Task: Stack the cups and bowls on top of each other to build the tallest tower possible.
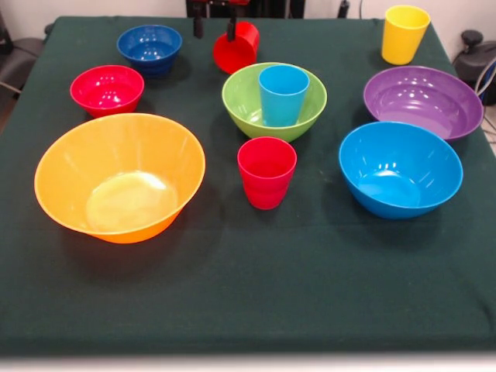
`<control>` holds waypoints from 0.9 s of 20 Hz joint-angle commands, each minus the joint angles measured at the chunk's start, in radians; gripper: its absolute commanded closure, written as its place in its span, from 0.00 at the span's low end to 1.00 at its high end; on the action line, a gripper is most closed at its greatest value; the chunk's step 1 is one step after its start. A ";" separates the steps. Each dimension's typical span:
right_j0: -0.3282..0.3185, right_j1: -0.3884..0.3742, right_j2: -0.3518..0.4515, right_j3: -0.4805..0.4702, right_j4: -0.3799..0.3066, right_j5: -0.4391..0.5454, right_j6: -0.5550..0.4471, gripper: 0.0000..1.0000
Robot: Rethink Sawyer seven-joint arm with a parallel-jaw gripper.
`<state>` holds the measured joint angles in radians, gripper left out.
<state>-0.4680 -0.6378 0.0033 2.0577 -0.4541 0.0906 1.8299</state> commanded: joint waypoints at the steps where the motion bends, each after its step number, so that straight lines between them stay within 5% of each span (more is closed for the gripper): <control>1: -0.015 -0.021 0.104 -0.010 0.045 0.091 0.082 0.00; 6: -0.056 -0.079 0.145 0.028 0.051 0.202 0.020 0.00; 18: -0.074 -0.049 0.156 -0.010 0.028 0.203 0.028 0.00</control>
<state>-0.5353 -0.7174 0.0472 2.0620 -0.4485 0.2083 1.8299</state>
